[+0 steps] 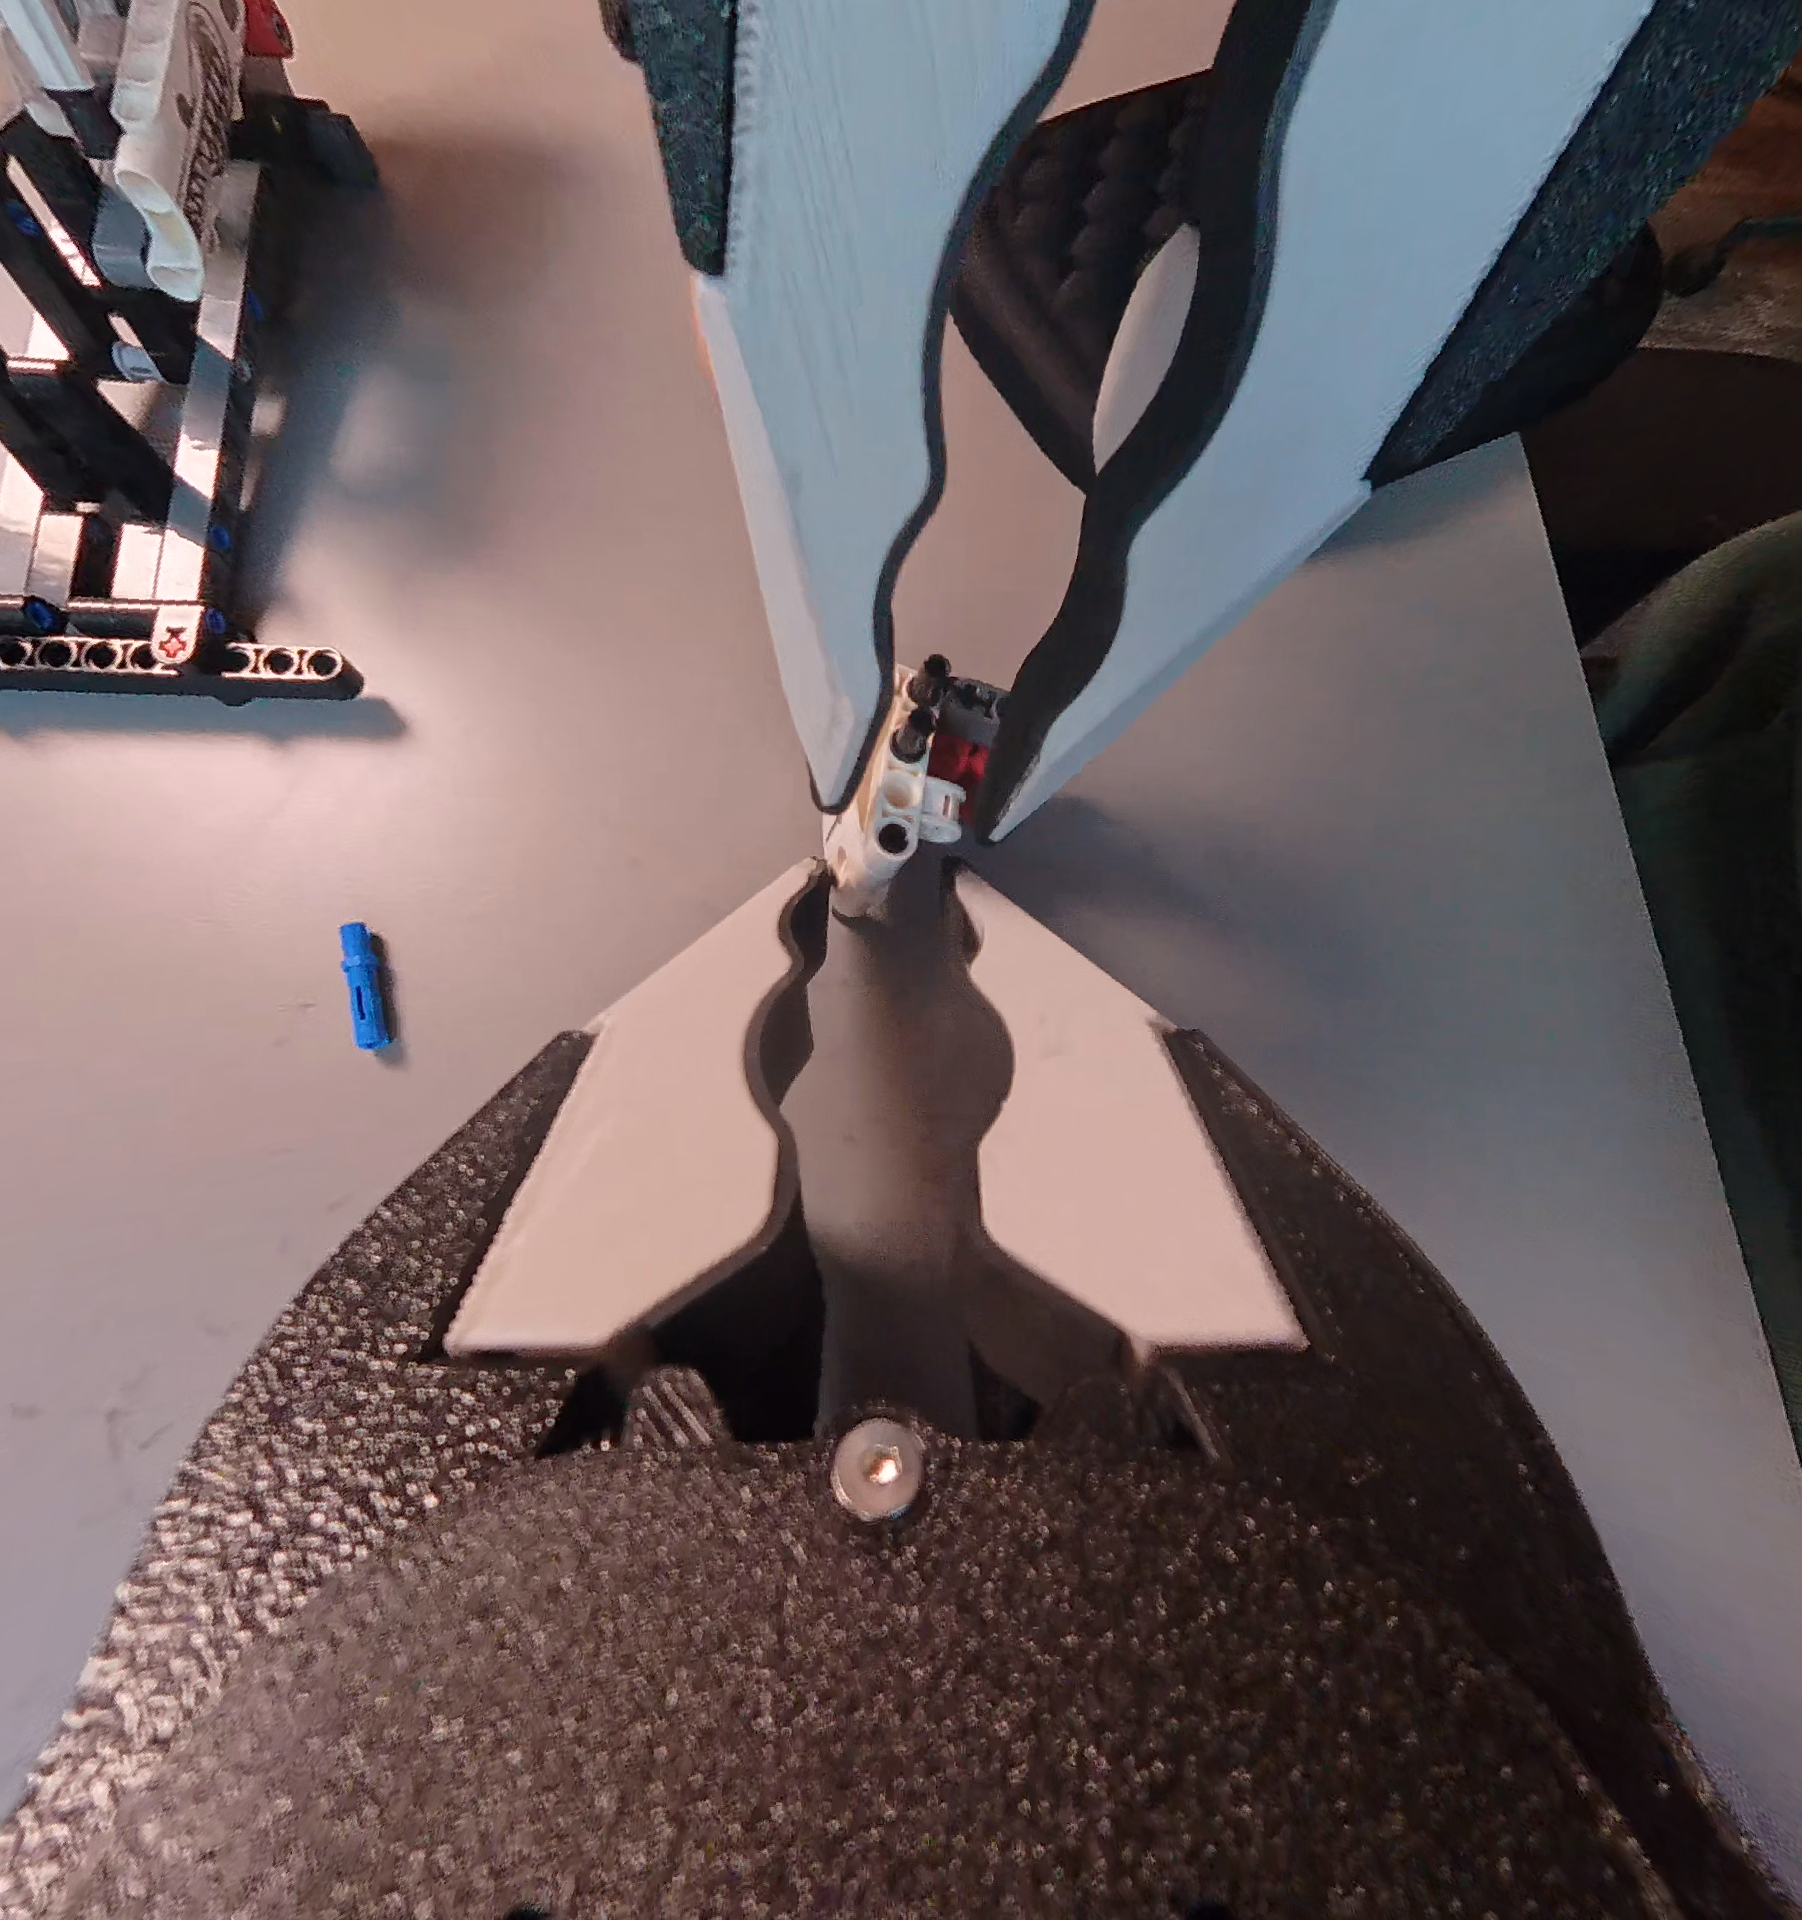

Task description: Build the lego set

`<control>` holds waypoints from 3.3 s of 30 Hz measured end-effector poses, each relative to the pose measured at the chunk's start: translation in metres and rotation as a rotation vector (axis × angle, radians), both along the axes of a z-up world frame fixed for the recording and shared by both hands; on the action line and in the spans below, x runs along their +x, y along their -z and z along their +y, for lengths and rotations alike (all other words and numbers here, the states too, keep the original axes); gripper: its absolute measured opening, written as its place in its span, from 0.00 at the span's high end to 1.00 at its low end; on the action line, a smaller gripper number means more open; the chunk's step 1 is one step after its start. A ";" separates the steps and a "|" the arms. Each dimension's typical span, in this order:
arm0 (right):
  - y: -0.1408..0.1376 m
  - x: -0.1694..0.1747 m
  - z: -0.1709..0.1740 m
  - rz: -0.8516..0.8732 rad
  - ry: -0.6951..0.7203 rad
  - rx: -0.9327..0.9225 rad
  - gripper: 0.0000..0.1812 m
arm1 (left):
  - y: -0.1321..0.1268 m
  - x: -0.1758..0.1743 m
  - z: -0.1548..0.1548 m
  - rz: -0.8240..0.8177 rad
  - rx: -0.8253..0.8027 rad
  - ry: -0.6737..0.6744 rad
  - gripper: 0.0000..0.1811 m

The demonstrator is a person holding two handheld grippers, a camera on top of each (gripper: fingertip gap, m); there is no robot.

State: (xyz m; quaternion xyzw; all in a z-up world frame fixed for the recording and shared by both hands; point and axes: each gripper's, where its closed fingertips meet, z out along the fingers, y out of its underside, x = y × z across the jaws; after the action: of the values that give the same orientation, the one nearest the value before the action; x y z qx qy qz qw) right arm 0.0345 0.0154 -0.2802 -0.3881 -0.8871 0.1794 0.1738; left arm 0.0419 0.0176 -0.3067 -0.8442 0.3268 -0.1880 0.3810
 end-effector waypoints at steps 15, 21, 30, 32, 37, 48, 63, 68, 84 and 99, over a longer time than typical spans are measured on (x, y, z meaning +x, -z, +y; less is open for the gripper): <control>0.005 0.001 -0.002 0.136 -0.075 -0.071 0.92 | 0.002 -0.001 0.004 0.070 0.056 0.007 0.95; 0.005 -0.002 0.000 0.188 0.020 -0.151 0.92 | 0.002 -0.002 0.005 0.056 0.040 -0.023 0.95; 0.005 -0.002 -0.001 0.255 0.042 -0.210 0.92 | 0.002 -0.002 0.005 0.043 0.025 -0.077 0.95; 0.005 -0.002 -0.002 0.260 0.042 -0.226 0.92 | 0.002 -0.003 0.004 0.037 0.020 -0.089 0.95; 0.003 -0.003 -0.003 0.279 0.022 -0.298 0.91 | 0.002 -0.003 0.003 0.033 0.016 -0.102 0.95; 0.010 0.034 0.011 0.155 0.088 -0.295 0.87 | 0.001 -0.012 0.002 0.020 0.003 -0.142 0.95; 0.004 -0.061 0.057 0.207 0.048 -0.176 0.91 | -0.009 -0.033 -0.011 -0.103 -0.034 -0.171 0.87; 0.033 -0.080 0.061 0.084 0.013 -0.103 0.88 | -0.022 -0.056 -0.014 -0.194 -0.014 -0.211 0.87; -0.016 -0.059 0.005 0.170 -0.110 -0.252 0.99 | -0.037 -0.068 -0.003 -0.163 0.107 -0.228 0.95; -0.088 -0.041 -0.024 0.470 -0.136 -0.667 0.95 | -0.110 -0.040 -0.025 -0.688 0.209 -0.031 0.98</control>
State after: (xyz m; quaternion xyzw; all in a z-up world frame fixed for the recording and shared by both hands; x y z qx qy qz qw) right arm -0.0066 -0.0083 -0.1923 -0.3120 -0.7402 0.5517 0.2244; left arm 0.0017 -0.0077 -0.1964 -0.6929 0.1842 -0.4211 0.5556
